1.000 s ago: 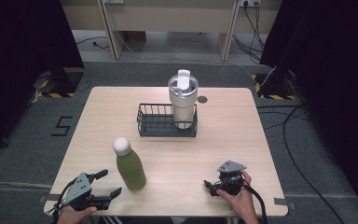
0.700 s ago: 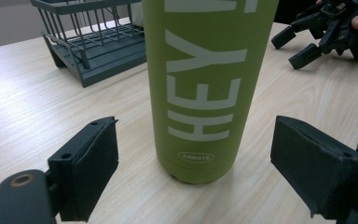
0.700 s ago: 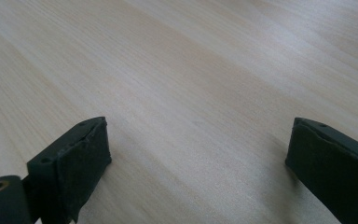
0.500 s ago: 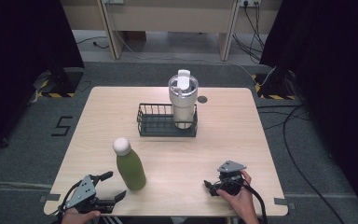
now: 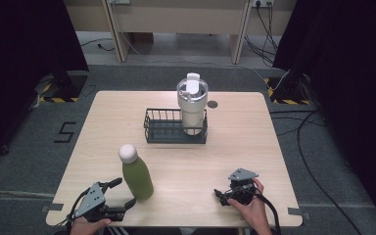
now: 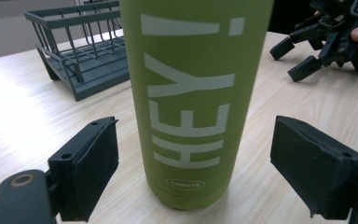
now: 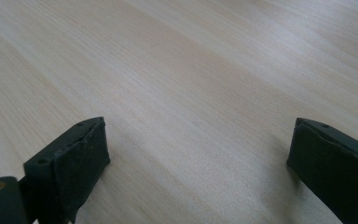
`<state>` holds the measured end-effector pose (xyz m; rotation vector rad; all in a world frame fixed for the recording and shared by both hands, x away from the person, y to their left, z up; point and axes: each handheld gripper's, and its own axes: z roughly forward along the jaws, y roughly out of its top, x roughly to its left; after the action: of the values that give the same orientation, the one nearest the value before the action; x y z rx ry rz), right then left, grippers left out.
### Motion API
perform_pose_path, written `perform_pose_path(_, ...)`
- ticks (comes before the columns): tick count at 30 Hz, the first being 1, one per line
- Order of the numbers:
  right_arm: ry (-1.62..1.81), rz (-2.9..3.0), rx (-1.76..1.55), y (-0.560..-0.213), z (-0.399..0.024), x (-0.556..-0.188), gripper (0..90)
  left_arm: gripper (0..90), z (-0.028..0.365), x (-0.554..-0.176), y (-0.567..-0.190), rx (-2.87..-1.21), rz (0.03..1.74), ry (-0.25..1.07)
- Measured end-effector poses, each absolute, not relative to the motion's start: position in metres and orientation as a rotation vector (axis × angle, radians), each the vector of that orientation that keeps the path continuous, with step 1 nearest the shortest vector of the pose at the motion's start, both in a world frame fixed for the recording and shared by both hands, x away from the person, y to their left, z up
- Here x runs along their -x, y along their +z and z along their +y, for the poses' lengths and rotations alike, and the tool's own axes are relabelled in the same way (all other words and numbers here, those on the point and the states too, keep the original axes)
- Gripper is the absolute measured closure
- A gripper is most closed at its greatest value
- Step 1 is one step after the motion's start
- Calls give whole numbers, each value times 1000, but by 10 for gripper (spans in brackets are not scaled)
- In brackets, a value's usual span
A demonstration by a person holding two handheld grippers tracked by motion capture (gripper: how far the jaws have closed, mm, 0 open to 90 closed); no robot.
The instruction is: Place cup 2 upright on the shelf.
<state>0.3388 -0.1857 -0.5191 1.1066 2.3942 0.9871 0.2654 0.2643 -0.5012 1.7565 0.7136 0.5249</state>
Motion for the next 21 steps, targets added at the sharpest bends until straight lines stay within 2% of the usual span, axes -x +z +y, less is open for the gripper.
perform_pose_path(21,986,2393,-1107,-519,-186,-339,53,148,240,-290,-503,-1816,671,524)
